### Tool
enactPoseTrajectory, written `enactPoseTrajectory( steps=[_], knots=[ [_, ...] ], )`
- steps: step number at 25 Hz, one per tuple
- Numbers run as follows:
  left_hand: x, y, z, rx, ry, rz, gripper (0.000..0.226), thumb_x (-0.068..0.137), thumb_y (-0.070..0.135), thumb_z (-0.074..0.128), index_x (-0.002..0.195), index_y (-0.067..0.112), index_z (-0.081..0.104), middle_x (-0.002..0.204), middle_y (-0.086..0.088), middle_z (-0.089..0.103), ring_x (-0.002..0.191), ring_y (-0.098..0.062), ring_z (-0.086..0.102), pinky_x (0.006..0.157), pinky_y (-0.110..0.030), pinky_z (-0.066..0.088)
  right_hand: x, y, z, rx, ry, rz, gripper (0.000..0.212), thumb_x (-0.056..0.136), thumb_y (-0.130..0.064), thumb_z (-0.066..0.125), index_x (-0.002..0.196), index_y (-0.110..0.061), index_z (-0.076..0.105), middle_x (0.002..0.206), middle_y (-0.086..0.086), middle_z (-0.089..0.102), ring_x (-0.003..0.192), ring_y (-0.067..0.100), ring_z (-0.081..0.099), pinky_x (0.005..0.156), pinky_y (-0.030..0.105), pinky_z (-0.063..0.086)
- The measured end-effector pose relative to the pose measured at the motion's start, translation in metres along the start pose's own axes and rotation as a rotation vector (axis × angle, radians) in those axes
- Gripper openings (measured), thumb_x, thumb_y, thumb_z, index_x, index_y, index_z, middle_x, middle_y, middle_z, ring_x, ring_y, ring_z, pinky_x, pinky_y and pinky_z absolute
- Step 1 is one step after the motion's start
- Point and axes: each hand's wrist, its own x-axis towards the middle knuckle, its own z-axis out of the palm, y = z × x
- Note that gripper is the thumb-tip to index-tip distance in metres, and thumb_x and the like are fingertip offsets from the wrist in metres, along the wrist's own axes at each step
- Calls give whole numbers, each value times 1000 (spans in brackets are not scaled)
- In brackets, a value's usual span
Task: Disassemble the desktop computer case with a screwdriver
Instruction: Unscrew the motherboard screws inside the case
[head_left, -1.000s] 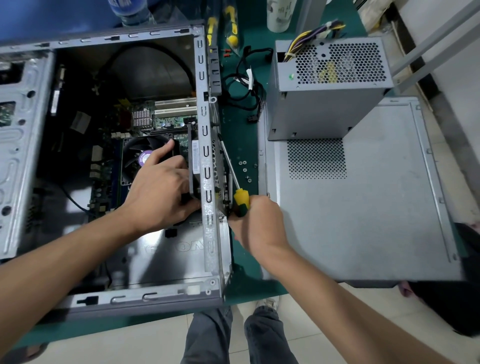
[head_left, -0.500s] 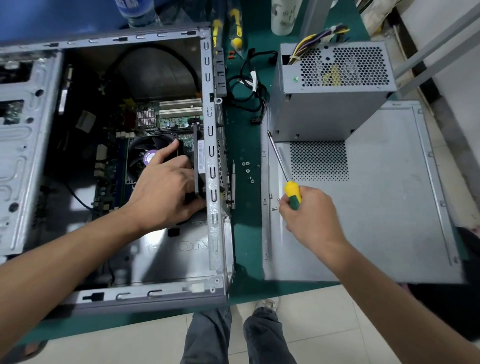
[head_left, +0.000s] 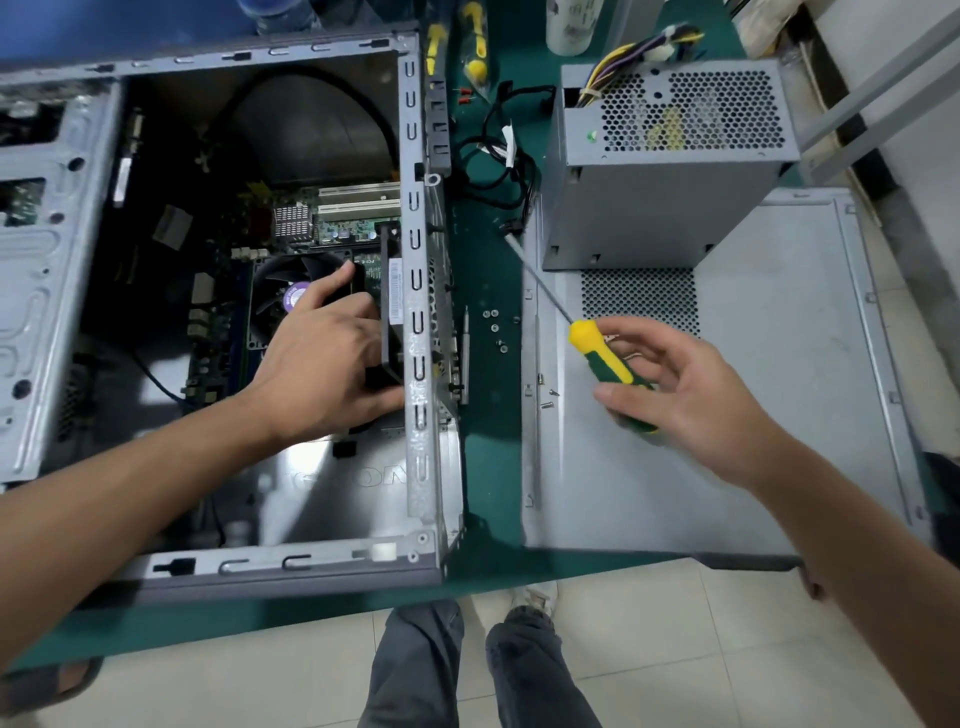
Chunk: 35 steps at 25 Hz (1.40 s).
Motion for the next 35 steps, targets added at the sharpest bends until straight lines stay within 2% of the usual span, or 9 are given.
enactPoseTrajectory(
  steps=[4, 6, 9, 12, 17, 20, 24, 27, 35],
  knots=[
    [-1, -2, 1, 33, -23, -1, 79, 93, 66, 19, 67, 12, 71, 66, -6, 65, 85, -35, 65, 117, -36, 15, 1, 16, -15, 255, -3, 90, 33, 83, -18, 71, 115, -26, 71, 103, 11, 72, 64, 14, 57, 44, 21, 42],
    [1, 1, 0, 31, -46, -17, 72, 90, 62, 27, 67, 10, 71, 68, -11, 66, 89, -38, 65, 116, -42, 20, 4, 19, -24, 263, -33, 135, 44, 74, -37, 79, 114, -23, 73, 99, 18, 72, 57, 13, 51, 40, 17, 34],
    [1, 3, 0, 24, 36, 44, 82, 95, 66, 18, 69, 9, 71, 69, -14, 67, 91, -35, 60, 109, -42, 25, 9, 20, -32, 156, -79, 144, 55, 63, -52, 85, 104, -18, 76, 86, 14, 74, 49, 12, 50, 39, 16, 34],
    [4, 5, 1, 4, 77, 75, 82, 97, 66, 18, 72, 9, 72, 72, -16, 67, 90, -29, 52, 104, -39, 25, 13, 25, -32, 91, -96, 112, 50, 62, -52, 85, 96, -16, 78, 79, 11, 74, 46, 11, 50, 41, 16, 38],
    [3, 8, 0, 29, 80, 39, 54, 83, 52, 46, 67, 7, 72, 74, -18, 68, 93, -31, 52, 104, -41, 25, 13, 27, -26, 105, -55, 102, 47, 61, -47, 86, 92, -13, 78, 72, 10, 72, 43, 11, 47, 38, 14, 33],
    [2, 5, -1, 25, 61, 37, 54, 81, 51, 46, 70, 7, 74, 71, -15, 67, 88, -36, 60, 106, -41, 24, 16, 28, -26, 120, -32, 120, 42, 59, -42, 85, 90, -13, 79, 70, 9, 71, 42, 12, 48, 35, 14, 32],
    [1, 4, 1, 11, 73, 39, 55, 81, 51, 46, 73, 6, 76, 74, -17, 68, 94, -30, 50, 106, -42, 25, 16, 26, -23, 108, -49, 120, 47, 57, -44, 87, 91, -12, 79, 70, 8, 69, 43, 12, 48, 35, 14, 34],
    [2, 3, 4, 17, 63, 47, 56, 82, 52, 45, 73, 7, 75, 73, -16, 68, 91, -37, 59, 107, -44, 27, 19, 28, -25, 104, -51, 116, 51, 54, -47, 89, 92, -12, 79, 70, 8, 69, 42, 12, 48, 35, 14, 34],
    [2, 2, 5, -13, 53, 41, 58, 81, 53, 45, 74, 4, 76, 76, -18, 69, 97, -27, 45, 106, -44, 27, 20, 29, -26, 133, -49, 115, 48, 53, -44, 86, 88, -11, 79, 67, 9, 68, 40, 12, 47, 34, 12, 32]
  ],
)
